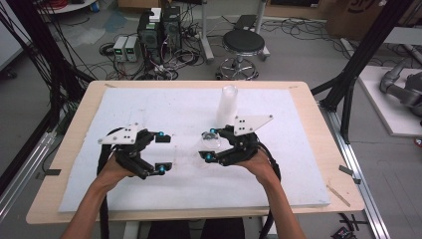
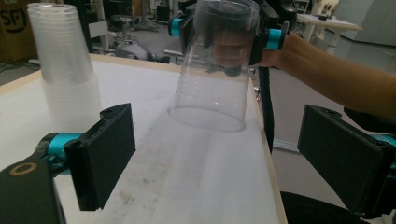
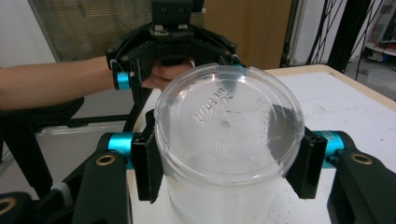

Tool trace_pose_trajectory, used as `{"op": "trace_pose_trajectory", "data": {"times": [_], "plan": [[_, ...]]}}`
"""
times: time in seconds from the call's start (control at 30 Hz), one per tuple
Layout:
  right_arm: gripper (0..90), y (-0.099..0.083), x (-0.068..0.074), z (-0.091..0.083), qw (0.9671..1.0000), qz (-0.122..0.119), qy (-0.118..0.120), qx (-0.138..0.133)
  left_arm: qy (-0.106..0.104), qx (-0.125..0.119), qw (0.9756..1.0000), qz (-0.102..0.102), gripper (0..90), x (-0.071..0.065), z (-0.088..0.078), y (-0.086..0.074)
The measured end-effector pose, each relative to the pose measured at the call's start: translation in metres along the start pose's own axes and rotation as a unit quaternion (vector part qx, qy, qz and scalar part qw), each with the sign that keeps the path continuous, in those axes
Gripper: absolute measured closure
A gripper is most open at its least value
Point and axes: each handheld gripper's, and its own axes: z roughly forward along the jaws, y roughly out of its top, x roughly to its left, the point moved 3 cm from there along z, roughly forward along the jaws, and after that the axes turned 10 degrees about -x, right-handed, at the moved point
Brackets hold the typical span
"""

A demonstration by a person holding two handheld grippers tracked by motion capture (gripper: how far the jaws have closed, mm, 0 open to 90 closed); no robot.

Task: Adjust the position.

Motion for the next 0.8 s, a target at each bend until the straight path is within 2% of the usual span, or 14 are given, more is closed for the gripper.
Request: {"op": "trace_pose_trajectory", "data": {"times": [0.07, 0.1, 0.3, 0.57, 0.8], "plan": [[40.1, 0.001, 0.0, -0.001, 1.0, 0.002, 0.002, -0.004, -0.008, 0.0, 1.0, 0.002, 11.2, 0.001, 0.014, 0.001], [40.1, 0.001, 0.0, -0.001, 1.0, 0.002, 0.002, -0.004, -0.008, 0.0, 1.0, 0.002, 11.2, 0.001, 0.014, 0.001], [40.1, 0.002, 0.002, -0.001, 0.9999, 0.007, 0.012, -0.01, -0.029, -0.001, 0.9995, 0.006, 11.2, 0.0, 0.041, -0.001], [40.1, 0.003, 0.003, 0.0, 0.9997, 0.008, 0.02, -0.016, -0.039, -0.012, 0.9991, 0.01, 11.2, -0.003, 0.063, -0.004], [40.1, 0.003, 0.003, 0.001, 0.9994, 0.009, 0.023, -0.024, -0.043, -0.016, 0.9988, 0.014, 11.2, -0.007, 0.076, -0.007]]}}
